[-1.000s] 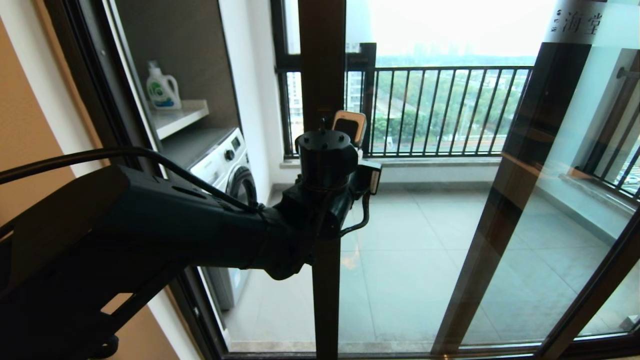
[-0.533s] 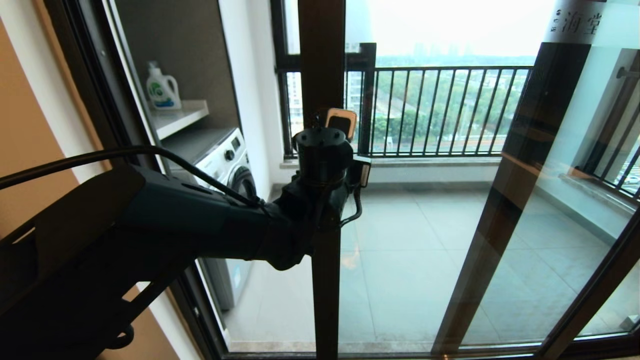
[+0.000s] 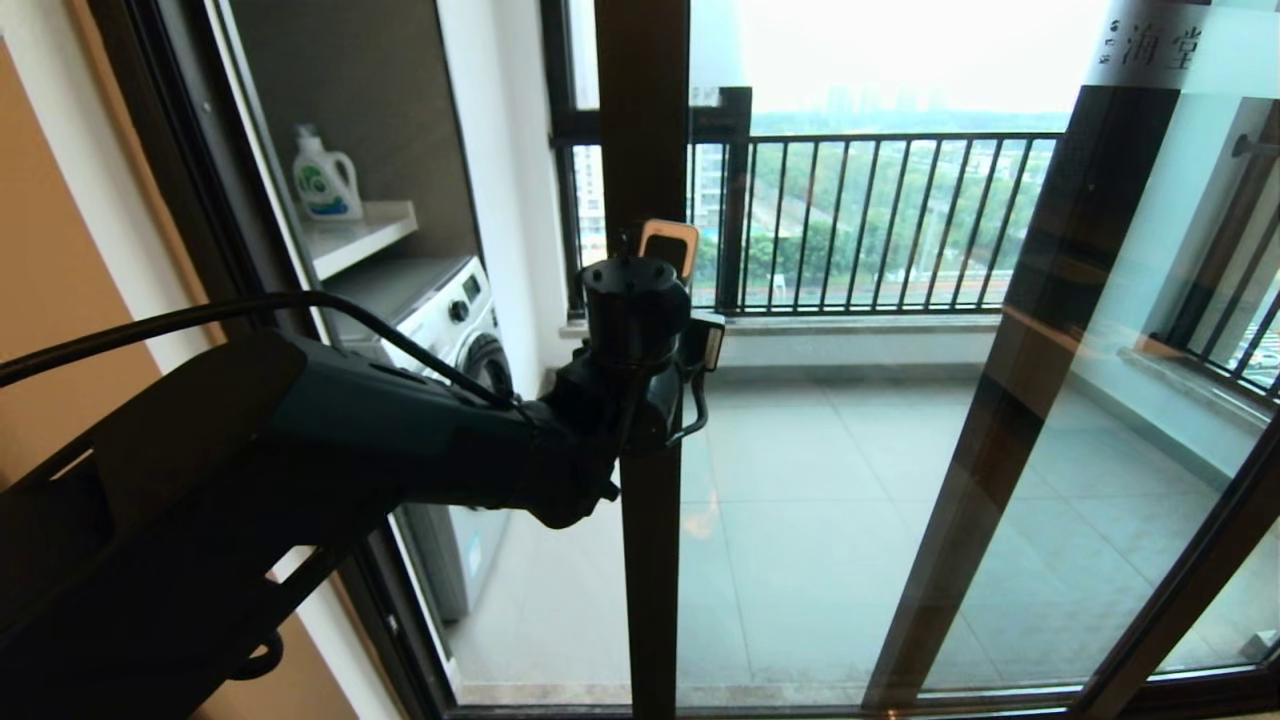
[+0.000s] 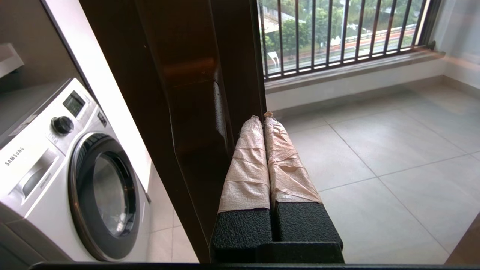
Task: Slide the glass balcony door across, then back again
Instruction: Close the slid door
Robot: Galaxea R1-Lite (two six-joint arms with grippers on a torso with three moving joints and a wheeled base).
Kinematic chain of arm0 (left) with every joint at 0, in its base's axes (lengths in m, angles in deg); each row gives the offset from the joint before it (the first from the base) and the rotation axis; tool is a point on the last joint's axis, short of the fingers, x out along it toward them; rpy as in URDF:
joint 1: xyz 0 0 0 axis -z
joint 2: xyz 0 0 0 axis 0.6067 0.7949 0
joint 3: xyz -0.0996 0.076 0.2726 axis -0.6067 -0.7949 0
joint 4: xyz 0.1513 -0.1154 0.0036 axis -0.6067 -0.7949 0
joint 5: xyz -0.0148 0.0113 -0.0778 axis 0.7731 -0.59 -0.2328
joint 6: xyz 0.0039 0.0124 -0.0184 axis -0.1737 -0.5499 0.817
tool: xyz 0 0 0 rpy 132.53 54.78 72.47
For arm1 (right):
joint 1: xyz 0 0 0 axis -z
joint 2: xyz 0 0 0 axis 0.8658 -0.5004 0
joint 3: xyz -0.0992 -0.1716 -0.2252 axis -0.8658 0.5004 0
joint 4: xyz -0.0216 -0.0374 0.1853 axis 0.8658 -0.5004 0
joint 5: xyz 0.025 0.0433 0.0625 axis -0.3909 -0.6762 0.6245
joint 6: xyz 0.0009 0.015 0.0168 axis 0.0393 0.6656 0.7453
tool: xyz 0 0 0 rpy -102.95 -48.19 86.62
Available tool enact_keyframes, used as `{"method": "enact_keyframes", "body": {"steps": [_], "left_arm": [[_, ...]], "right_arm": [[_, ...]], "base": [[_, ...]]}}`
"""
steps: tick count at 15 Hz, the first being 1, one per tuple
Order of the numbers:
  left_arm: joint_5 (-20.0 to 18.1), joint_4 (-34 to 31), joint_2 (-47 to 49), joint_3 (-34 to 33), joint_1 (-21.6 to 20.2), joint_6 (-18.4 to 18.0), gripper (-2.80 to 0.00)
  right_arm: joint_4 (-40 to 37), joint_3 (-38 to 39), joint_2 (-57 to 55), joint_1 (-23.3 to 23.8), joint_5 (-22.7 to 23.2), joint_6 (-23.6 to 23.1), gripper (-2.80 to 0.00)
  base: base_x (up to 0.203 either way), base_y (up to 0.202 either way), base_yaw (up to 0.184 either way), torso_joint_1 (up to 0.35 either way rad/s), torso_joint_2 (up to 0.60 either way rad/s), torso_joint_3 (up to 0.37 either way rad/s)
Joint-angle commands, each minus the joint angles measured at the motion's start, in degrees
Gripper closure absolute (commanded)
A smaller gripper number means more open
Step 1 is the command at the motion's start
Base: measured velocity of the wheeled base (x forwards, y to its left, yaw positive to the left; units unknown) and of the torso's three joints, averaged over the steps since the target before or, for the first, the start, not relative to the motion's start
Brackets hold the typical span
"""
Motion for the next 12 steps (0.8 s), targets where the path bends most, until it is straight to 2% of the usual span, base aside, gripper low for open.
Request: {"method": "enact_keyframes", "body": {"steps": [1, 12], "left_arm": [[0.4, 0.2, 0.0, -0.1, -0.6, -0.2, 0.0], [1.5, 0.2, -1.0, -0.9, -4.3, -0.9, 0.0]], "right_arm": [[0.0, 0.5, -0.1, 0.0, 0.0, 0.0, 0.0], [0.0, 0.5, -0.1, 0.0, 0.0, 0.0, 0.0]], "base": [[0.0, 0.0, 0.0, 0.0, 0.0, 0.0], [0.0, 0.0, 0.0, 0.0, 0.0, 0.0]]}}
